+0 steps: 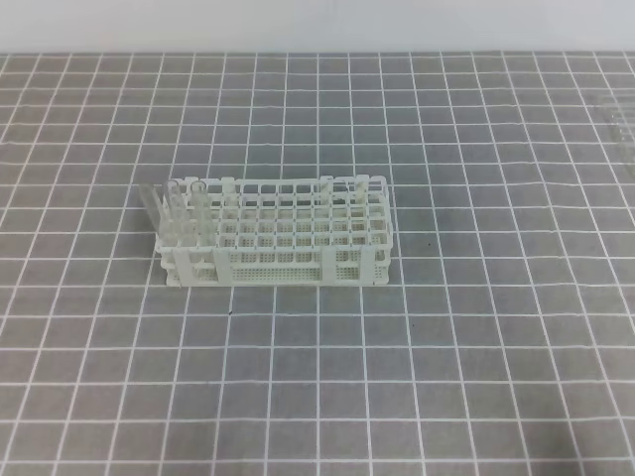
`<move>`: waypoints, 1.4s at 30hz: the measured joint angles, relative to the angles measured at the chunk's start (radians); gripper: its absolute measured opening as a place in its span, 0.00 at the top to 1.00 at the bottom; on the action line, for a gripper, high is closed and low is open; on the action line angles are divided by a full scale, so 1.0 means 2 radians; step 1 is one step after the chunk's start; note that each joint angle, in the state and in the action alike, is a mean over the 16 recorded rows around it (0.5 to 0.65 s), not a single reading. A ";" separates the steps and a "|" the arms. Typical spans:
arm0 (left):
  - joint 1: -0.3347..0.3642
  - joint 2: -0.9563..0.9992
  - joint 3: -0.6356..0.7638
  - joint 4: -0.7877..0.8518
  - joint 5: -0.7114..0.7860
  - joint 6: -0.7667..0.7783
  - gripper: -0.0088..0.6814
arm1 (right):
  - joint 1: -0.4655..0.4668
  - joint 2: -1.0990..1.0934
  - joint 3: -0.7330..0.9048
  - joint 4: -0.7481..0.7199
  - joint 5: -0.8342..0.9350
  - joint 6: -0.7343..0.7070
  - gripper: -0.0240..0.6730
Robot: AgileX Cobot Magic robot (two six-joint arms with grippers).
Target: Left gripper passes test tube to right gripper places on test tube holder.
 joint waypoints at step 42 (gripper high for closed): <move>0.000 0.001 -0.001 0.000 0.000 0.000 0.95 | 0.000 0.002 0.000 0.000 -0.001 0.000 0.98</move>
